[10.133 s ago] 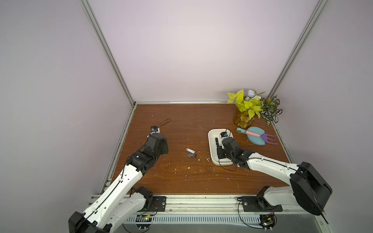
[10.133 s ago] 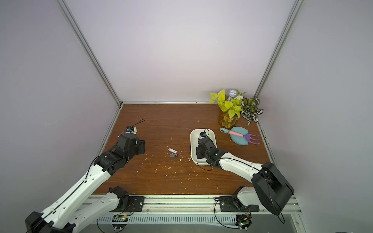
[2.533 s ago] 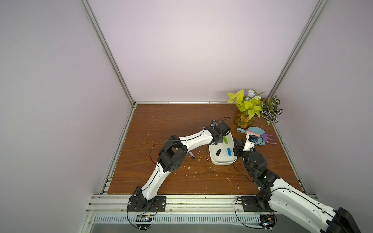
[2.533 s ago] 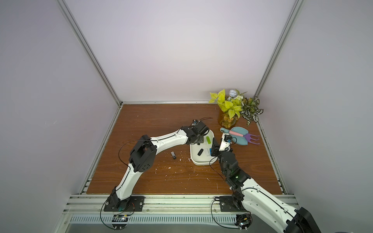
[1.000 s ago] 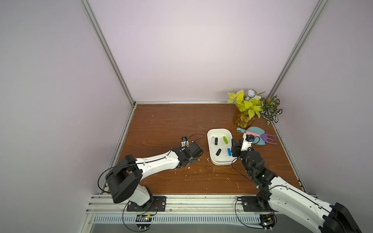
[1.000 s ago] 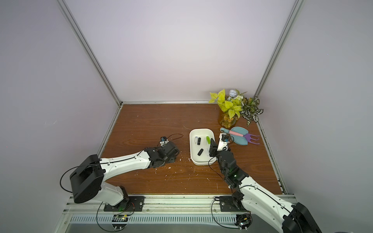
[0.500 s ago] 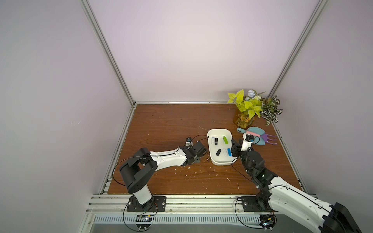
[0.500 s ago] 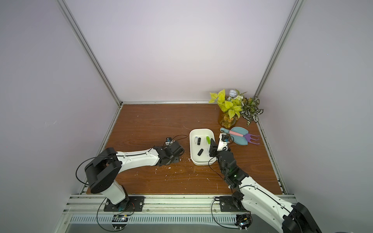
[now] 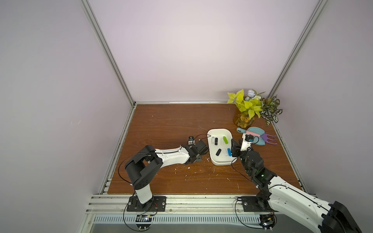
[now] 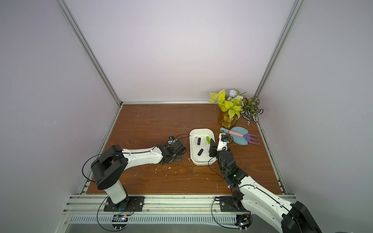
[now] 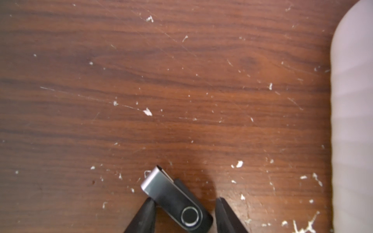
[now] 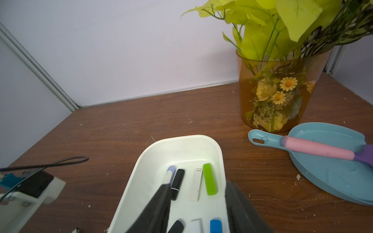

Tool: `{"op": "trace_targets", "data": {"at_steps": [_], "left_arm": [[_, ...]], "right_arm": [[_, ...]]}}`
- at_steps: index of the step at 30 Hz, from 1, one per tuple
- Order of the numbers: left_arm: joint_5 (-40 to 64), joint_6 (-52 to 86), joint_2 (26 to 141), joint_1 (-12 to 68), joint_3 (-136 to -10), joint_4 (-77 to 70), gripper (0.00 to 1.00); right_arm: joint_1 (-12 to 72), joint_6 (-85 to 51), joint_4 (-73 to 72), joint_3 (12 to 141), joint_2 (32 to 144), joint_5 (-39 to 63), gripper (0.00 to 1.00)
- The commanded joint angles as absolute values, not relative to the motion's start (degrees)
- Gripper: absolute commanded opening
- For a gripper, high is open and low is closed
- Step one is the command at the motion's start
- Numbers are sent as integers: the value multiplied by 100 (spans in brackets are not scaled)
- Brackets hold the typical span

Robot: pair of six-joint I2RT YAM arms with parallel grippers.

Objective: Put the usb flash drive into the storage box
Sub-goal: Pick up the USB flash from the center of the board, then place the USB flash in the storage box.

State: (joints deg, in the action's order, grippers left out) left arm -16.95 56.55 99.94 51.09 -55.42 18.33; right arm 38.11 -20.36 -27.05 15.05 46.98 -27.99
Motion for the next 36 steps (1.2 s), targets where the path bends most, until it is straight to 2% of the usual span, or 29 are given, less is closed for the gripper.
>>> {"op": "trace_targets", "data": {"at_steps": [1, 7, 20, 28, 36], "left_arm": [[-1674, 5517, 10206, 4968, -5622, 1941, 45], [-1734, 5443, 10327, 4957, -5704, 2092, 35], [-1742, 5266, 9738, 4965, -5647, 2333, 1], [-1610, 4826, 9167, 5628, -6809, 2381, 0], [-1346, 4903, 10191, 6078, -8239, 2390, 0]], "right_arm": [[3784, -2013, -2954, 1525, 4702, -2735, 49], [3782, -1997, -2953, 1529, 4680, -2742, 49], [3779, -2004, -2960, 1529, 4706, -2733, 49], [3778, -2019, -2870, 1520, 4619, -2990, 49], [3767, -2136, -2600, 1524, 4496, -3568, 48]]}}
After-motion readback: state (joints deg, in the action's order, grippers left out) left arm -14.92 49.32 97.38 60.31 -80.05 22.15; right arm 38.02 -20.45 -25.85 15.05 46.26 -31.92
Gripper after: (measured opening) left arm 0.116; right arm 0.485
